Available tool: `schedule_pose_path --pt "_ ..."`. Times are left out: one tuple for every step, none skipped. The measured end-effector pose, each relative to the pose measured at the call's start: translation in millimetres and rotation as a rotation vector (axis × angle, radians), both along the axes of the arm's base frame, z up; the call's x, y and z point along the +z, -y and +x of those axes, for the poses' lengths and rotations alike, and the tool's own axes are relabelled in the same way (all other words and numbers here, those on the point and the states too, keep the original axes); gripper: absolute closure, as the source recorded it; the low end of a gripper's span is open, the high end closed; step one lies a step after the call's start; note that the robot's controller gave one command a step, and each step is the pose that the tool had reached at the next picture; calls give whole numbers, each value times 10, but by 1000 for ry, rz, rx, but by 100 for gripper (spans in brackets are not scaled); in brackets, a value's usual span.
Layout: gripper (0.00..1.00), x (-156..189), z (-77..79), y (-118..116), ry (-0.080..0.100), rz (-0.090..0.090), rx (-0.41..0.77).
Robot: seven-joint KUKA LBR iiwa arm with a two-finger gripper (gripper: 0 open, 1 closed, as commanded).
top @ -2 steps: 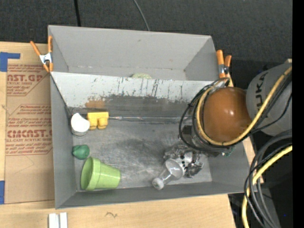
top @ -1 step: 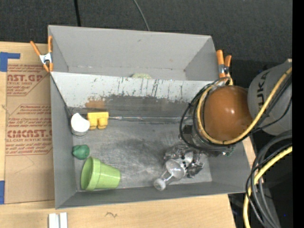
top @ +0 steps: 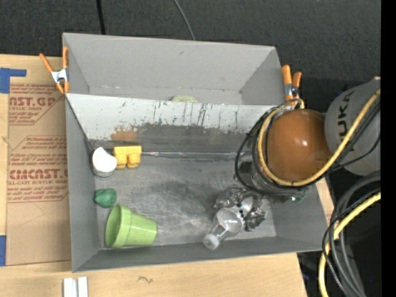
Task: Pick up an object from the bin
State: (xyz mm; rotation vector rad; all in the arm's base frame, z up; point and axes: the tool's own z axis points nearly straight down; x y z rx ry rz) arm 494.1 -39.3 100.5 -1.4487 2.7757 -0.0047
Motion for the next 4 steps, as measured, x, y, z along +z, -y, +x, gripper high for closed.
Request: schedule_pose_path --pt "100 66 -12 -5 -9 0 0" --pt "100 167 -16 -6 -10 0 1" --pt "100 238 -14 -6 -10 -1 1" --pt "100 337 -27 -12 -16 0 1"
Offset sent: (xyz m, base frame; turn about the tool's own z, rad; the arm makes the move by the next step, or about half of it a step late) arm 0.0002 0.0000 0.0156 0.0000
